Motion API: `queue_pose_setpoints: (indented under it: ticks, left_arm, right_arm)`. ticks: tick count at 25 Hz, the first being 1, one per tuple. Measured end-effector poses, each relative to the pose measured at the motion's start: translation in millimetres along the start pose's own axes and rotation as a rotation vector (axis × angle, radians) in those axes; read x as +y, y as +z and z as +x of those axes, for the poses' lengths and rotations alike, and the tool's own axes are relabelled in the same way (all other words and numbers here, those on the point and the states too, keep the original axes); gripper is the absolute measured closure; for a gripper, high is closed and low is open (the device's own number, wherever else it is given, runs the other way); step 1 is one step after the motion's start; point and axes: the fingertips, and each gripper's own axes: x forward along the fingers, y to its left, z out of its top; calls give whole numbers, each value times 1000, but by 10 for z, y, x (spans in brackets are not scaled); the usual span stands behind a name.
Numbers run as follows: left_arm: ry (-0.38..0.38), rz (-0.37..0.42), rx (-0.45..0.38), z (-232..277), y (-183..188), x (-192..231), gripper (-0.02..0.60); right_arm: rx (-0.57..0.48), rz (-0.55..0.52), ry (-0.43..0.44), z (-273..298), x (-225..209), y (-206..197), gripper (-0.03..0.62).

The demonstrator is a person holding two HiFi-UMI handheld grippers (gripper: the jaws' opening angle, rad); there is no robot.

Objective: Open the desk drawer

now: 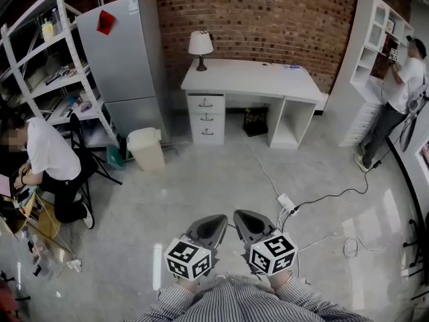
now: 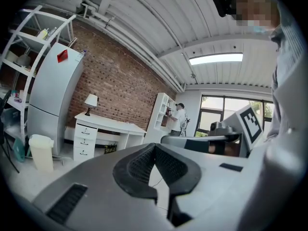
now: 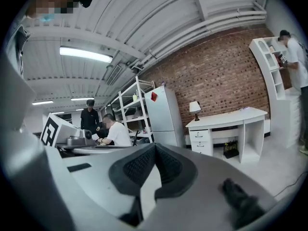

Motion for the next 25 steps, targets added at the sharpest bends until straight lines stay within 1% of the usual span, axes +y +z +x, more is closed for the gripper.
queue_pose_setpoints:
  ticks: [2, 4, 9, 13, 17, 20, 22, 25]
  left_arm:
    - [7, 5, 2, -8, -16, 67, 574]
    - [-2, 2, 7, -1, -27, 124, 574]
    - [-32, -53, 9, 0, -8, 278, 574]
    - [-39, -64, 8, 60, 29, 422, 574]
    - [-25, -52, 17, 182, 39, 583, 574]
    - [-7, -71, 19, 316, 36, 775, 574]
    - [3, -67, 23, 464, 67, 935, 574]
    - [3, -59, 22, 760, 182, 1175, 574]
  right_arm:
    - [19, -13, 0, 57, 15, -48, 579]
    - [31, -18, 0, 112, 36, -77, 579]
    - [42, 8, -13, 251, 35, -119, 579]
    - [52, 16, -28, 390, -32, -112, 579]
    - [54, 32, -28, 592, -154, -91, 579]
    - [71, 37, -2, 797, -234, -119, 579]
    - [72, 31, 10, 978, -359, -86, 579]
    - [59, 27, 21, 1290, -654, 69, 579]
